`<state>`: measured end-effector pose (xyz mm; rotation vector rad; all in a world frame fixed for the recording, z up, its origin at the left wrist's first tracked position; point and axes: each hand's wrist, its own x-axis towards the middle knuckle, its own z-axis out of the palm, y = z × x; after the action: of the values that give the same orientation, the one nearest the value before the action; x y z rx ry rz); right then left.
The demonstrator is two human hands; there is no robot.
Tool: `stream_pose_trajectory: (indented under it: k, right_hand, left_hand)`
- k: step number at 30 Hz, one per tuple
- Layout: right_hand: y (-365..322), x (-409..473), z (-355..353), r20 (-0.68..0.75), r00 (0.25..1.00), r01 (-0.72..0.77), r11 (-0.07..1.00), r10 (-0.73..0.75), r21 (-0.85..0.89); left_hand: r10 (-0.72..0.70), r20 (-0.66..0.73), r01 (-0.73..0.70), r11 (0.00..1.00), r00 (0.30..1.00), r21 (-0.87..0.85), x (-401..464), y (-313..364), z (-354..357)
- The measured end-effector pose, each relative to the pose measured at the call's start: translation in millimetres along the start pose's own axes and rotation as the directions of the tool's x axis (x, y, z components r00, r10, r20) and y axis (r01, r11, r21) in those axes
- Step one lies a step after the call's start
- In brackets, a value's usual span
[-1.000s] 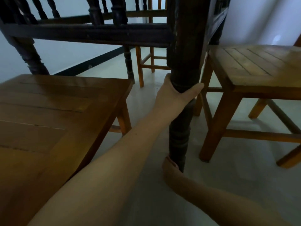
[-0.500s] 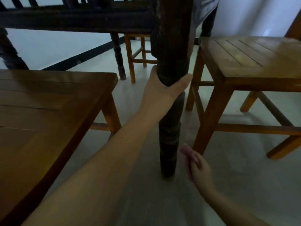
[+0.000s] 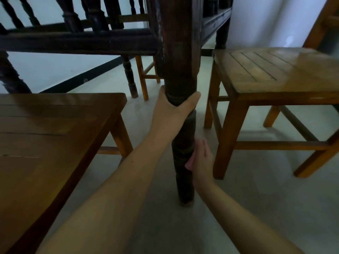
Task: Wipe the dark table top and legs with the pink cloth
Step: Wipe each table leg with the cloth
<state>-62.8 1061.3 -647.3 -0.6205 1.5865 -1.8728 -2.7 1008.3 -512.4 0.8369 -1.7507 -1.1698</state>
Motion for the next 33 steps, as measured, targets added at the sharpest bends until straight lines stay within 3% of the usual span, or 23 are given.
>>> stream_pose_trajectory:
  k: [5,7,12,16,20,23,26,29,33]
  right_hand:
    - [33,-19,-14,-0.071,0.959,-0.278,0.961,0.276,-0.013]
    - [16,-25,-7,-0.090,0.945,-0.310,0.950,0.313,0.047]
    - [-71,-8,14,-0.029,0.997,0.074,0.989,-0.071,0.126]
    - [-65,-15,16,-0.028,0.989,0.146,0.987,-0.145,0.070]
    - [-1,-24,-12,-0.090,0.988,-0.135,0.980,0.123,-0.147]
    - [3,-29,-14,-0.109,0.965,-0.253,0.956,0.239,-0.148]
    - [-44,-27,4,-0.029,0.999,-0.024,1.000,0.024,0.002]
    - [-78,-29,19,-0.009,0.977,0.213,0.971,-0.214,0.109]
    - [-34,-43,22,0.034,0.942,0.336,0.942,-0.335,-0.016]
  left_hand:
    - [-0.017,0.028,0.017,1.000,0.999,-0.022,-2,4,-2]
    - [-0.003,0.040,0.004,1.000,0.999,-0.018,-2,5,-3]
    - [0.015,0.004,-0.015,1.000,1.000,-0.013,0,3,-1]
    - [-0.001,0.006,0.001,1.000,1.000,-0.007,-2,4,-1]
    - [-0.042,0.016,0.042,0.999,0.999,-0.012,-1,7,-2]
    - [-0.046,0.002,0.046,0.999,0.999,0.001,-2,6,-1]
    - [-0.025,0.008,0.025,1.000,1.000,-0.009,-2,6,-1]
    - [-0.007,0.002,0.007,1.000,1.000,-0.005,-3,5,-2]
    - [-0.014,0.011,0.014,0.999,1.000,-0.032,-3,5,-2]
